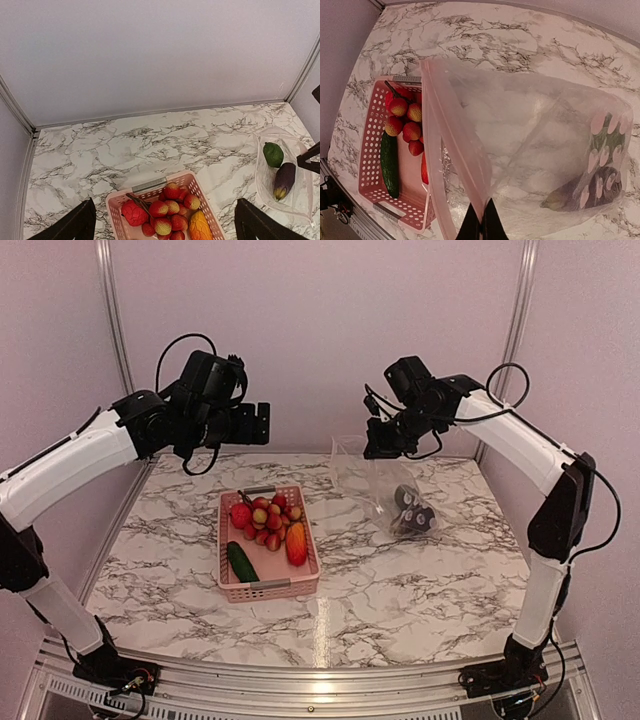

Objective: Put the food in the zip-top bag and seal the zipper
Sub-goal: Adjust the zipper food storage bag at the center of the board, then pick up the fake fruit from the bin.

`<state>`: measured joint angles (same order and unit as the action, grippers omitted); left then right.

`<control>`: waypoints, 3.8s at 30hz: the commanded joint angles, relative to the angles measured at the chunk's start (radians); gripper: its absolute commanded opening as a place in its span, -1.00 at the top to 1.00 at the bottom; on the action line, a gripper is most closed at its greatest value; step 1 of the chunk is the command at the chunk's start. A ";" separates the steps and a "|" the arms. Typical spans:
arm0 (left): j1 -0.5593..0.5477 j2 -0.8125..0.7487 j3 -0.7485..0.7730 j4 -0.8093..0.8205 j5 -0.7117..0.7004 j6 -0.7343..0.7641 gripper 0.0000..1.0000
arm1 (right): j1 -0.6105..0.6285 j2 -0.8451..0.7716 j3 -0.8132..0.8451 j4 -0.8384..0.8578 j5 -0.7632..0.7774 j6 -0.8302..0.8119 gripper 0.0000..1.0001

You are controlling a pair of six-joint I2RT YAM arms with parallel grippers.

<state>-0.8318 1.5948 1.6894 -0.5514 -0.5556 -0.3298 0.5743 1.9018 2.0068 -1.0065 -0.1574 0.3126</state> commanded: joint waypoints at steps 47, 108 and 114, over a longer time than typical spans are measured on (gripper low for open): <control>0.020 0.231 -0.276 -0.181 0.234 -0.737 -0.14 | 0.006 -0.083 -0.141 0.095 -0.108 -0.029 1.00; 0.306 0.499 -0.072 0.082 0.360 -0.589 0.55 | 0.007 -0.109 -0.151 0.064 -0.105 0.017 1.00; 0.306 0.499 -0.073 0.096 0.391 -0.594 0.57 | 0.007 -0.113 -0.154 0.059 -0.102 0.016 1.00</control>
<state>-0.5259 2.0731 1.6028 -0.4652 -0.1917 -0.9199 0.5751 1.8133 1.8336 -0.9367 -0.2626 0.3229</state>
